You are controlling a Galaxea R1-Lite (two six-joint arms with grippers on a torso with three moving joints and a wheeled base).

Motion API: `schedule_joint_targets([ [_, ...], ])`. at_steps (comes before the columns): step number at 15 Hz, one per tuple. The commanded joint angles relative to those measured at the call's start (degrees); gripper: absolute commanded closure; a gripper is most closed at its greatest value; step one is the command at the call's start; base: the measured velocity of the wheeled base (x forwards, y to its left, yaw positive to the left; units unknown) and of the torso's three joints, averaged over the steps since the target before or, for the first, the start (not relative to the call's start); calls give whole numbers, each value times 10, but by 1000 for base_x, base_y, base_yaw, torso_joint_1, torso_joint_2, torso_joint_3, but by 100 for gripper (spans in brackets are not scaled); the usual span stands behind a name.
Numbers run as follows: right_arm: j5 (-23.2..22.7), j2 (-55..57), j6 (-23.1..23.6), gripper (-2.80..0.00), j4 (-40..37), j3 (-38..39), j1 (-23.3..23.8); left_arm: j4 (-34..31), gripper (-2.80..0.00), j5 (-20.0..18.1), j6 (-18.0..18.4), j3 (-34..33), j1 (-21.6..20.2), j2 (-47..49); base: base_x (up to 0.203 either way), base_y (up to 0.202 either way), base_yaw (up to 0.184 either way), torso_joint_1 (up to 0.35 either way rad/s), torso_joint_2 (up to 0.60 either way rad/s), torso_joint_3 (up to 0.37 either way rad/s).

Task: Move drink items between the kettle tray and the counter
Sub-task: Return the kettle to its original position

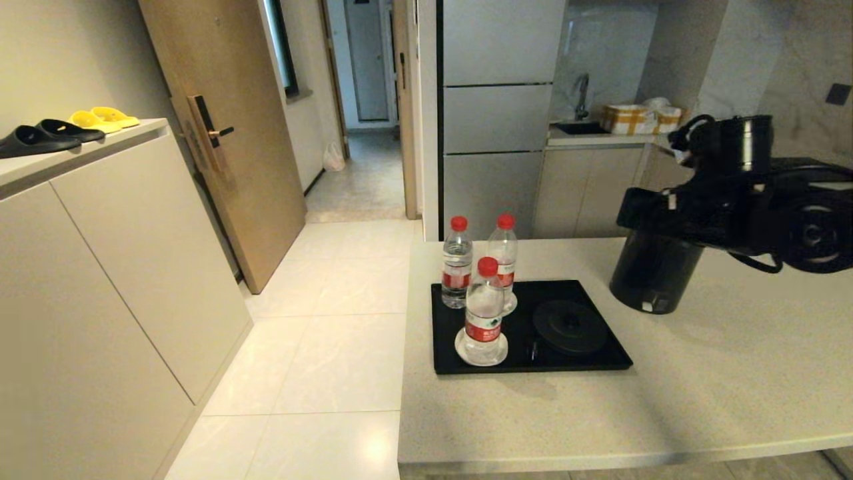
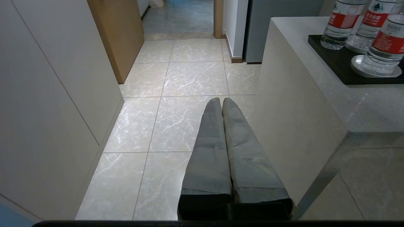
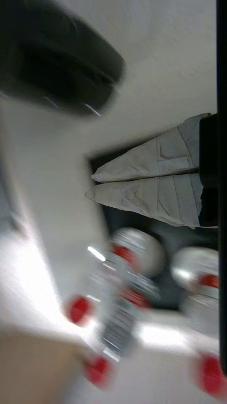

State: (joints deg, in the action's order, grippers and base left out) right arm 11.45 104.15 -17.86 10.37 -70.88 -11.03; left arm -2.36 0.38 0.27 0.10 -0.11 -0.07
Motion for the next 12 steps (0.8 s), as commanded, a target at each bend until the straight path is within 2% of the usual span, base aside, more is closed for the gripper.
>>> schedule_joint_targets([
  [1,-249,-20,-3,0,-74,-19,84,0,0,1,0,0,-1,1,0,0,0,0,0,0],
  [2,-302,-23,5,0,-86,-16,113,0,0,0,0,0,-1,1,0,0,0,0,0,0],
  [3,-331,-24,38,0,-85,0,133,0,0,1,0,0,-1,1,0,0,0,0,0,0],
  [4,-367,-25,75,0,-64,21,155,0,0,1,0,0,-1,1,0,0,0,0,0,0],
  [6,-442,-25,118,0,-35,43,197,0,0,0,0,0,-1,1,0,0,0,0,0,0],
  [9,-468,-62,234,0,-27,71,252,0,0,1,0,0,-1,1,0,0,0,0,0,0],
  [10,-476,-87,274,0,-26,102,262,0,0,1,0,0,-1,1,0,0,0,0,0,0],
  [11,-506,-104,325,0,-26,129,278,0,0,0,0,0,-1,1,0,0,0,0,0,0],
  [12,-546,-116,352,0,-32,138,306,0,0,1,0,0,-1,1,0,0,0,0,0,0],
])
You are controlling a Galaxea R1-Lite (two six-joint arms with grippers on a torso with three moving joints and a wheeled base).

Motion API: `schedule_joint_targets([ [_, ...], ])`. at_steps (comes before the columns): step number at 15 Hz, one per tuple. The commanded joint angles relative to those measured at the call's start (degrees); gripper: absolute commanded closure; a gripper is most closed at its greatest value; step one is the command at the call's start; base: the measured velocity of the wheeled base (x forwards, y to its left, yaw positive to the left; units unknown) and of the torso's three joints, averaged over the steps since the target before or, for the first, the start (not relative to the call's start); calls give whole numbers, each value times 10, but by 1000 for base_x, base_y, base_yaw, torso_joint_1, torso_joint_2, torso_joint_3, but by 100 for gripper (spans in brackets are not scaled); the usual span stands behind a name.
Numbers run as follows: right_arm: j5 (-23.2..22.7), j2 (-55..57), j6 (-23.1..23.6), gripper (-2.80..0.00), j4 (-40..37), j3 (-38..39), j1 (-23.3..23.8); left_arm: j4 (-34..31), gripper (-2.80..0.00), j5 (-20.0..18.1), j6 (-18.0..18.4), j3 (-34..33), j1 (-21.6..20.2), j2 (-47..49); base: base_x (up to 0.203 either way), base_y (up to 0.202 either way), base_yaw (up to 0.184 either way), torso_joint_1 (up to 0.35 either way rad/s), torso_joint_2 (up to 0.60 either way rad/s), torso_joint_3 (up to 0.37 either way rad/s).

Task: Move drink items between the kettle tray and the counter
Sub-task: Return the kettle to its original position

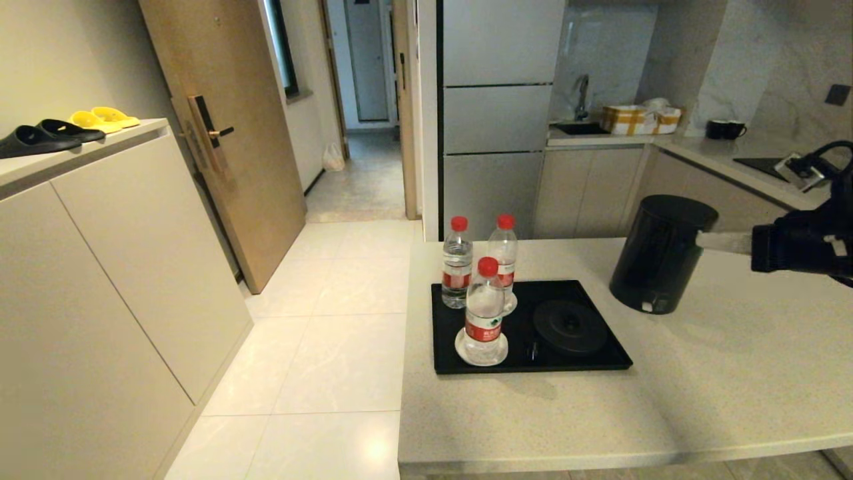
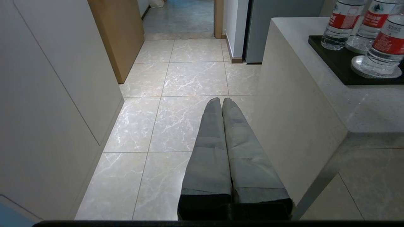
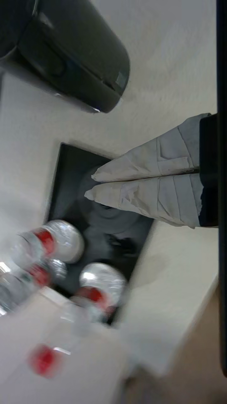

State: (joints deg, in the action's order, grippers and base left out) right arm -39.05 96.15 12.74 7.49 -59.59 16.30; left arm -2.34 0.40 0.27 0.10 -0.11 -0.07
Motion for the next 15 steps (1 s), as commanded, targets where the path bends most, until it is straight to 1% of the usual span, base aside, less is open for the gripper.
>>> schedule_joint_targets([
  [1,-71,-45,58,0,-11,34,57,0,0,0,0,0,-1,0,0,0,0,0,0,0],
  [2,-96,-47,66,0,-18,42,87,0,0,0,0,0,-1,1,0,0,0,0,0,0],
  [3,-138,-38,69,0,-21,47,113,0,0,0,0,0,-1,1,0,0,0,0,0,0],
  [4,-185,-20,71,0,-23,52,133,0,0,0,0,0,-1,1,0,0,0,0,0,0],
  [5,-215,1,73,0,-21,58,146,0,0,0,0,0,-1,1,0,0,0,0,0,0],
  [7,-226,47,78,0,-11,46,151,0,0,0,0,0,-1,1,0,0,0,0,0,0],
  [11,-228,155,80,0,12,3,154,0,0,0,0,0,-1,1,0,0,0,0,0,0],
  [13,-219,183,65,0,5,-39,157,0,0,0,0,0,-1,1,0,0,0,0,0,0],
  [15,-200,206,23,0,7,-60,157,0,0,0,0,0,-1,1,0,0,0,0,0,0],
])
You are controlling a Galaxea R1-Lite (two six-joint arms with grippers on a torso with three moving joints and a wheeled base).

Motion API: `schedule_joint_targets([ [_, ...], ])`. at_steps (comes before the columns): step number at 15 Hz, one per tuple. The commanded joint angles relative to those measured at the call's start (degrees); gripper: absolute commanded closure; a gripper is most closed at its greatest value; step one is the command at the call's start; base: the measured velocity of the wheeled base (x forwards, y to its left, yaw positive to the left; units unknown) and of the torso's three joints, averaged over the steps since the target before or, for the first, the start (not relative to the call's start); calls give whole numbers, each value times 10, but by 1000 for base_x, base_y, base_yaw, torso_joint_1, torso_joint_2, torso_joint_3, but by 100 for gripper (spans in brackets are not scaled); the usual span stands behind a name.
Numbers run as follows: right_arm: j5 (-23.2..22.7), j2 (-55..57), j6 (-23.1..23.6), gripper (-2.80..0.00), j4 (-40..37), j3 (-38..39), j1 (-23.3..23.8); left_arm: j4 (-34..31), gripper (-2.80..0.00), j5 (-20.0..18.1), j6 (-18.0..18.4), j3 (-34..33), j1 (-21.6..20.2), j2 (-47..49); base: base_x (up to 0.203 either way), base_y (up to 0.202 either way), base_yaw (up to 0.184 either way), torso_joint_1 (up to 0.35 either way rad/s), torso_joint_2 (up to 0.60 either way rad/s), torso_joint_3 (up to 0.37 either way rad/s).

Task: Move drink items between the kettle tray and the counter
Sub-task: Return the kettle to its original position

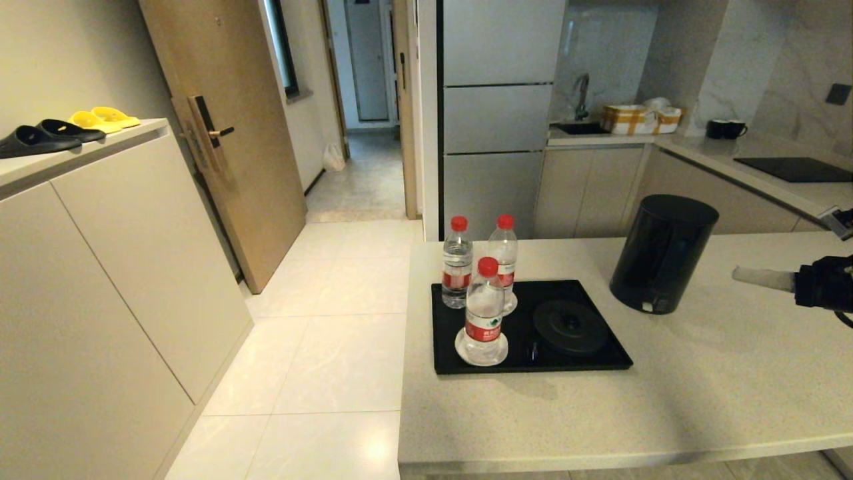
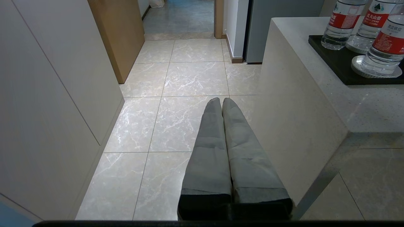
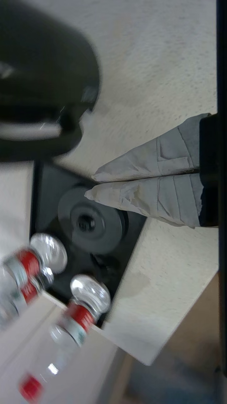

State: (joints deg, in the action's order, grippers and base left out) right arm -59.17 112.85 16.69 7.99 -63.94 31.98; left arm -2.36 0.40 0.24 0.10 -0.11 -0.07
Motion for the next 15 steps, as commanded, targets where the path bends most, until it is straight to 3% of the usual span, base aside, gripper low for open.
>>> schedule_joint_targets([
  [1,3,45,-20,0,2,-21,0,0,0,0,0,0,-1,1,0,0,0,0,0,0],
  [6,-1,50,-12,0,8,-25,0,0,0,0,0,0,-1,1,0,0,0,0,0,0],
  [7,-2,52,-5,-280,15,-27,0,0,0,0,0,0,-1,1,0,0,0,0,0,0],
  [15,3,106,-2,-280,76,-58,-14,0,0,0,0,0,-1,1,0,0,0,0,0,0],
])
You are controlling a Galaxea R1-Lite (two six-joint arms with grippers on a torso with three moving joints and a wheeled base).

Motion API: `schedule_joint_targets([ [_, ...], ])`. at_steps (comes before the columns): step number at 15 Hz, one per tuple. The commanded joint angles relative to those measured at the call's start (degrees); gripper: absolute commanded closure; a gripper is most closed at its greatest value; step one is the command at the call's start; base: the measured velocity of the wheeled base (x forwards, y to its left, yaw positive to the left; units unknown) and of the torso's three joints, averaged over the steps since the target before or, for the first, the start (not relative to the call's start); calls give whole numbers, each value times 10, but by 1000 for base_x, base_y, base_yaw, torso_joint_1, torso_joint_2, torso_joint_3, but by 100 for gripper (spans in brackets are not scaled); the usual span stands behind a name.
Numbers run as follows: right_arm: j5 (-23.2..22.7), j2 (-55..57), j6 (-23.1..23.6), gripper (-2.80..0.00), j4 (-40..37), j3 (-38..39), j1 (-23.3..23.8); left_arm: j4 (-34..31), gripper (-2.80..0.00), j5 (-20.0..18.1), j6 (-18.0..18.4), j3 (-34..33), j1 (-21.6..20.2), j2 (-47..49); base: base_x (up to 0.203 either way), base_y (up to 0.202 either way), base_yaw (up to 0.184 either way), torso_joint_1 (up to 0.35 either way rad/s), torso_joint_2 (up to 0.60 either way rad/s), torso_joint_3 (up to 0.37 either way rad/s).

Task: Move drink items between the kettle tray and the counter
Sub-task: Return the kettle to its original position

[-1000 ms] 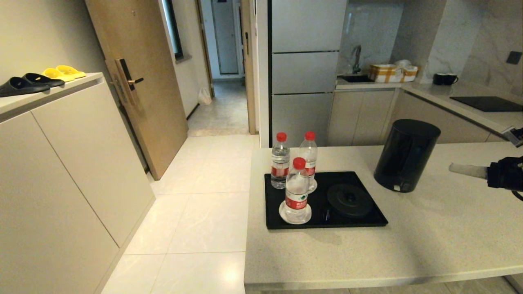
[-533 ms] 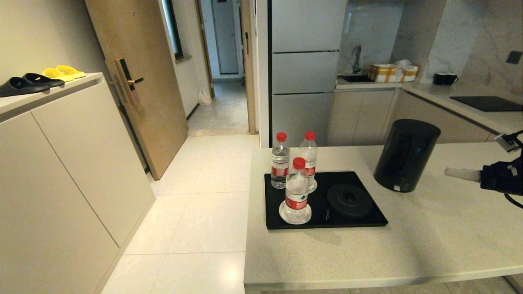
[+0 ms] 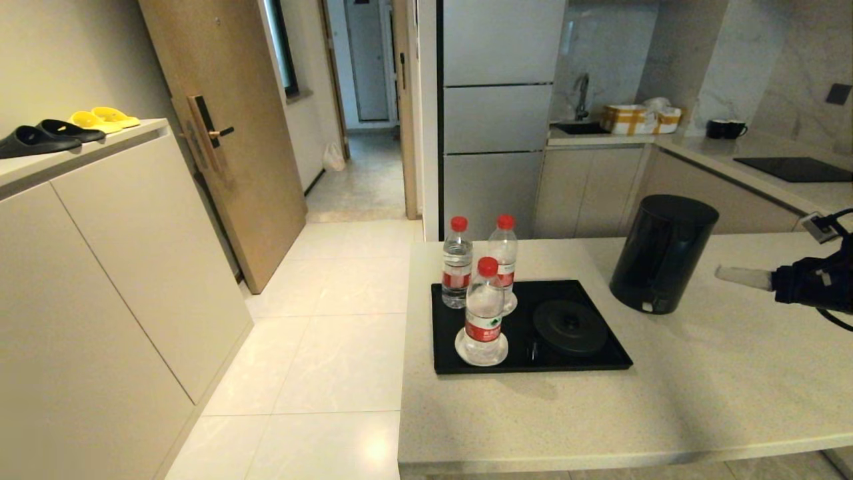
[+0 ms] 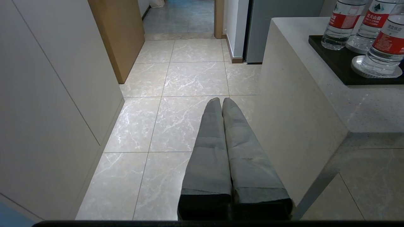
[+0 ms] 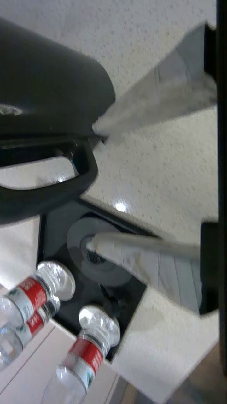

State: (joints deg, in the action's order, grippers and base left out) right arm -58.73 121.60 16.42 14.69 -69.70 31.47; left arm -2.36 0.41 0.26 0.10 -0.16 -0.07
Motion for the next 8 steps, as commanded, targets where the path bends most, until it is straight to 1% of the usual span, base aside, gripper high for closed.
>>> schedule_joint_targets([
  [1,-1,25,0,-280,25,0,-20,0,0,-1,0,0,0,1,0,0,0,0,0,0],
  [6,-1,32,-3,-280,35,-2,-54,0,0,0,0,0,0,0,0,0,0,0,0,0],
  [8,1,38,-2,-280,37,-16,-61,0,0,0,0,0,0,1,0,0,0,0,0,0],
])
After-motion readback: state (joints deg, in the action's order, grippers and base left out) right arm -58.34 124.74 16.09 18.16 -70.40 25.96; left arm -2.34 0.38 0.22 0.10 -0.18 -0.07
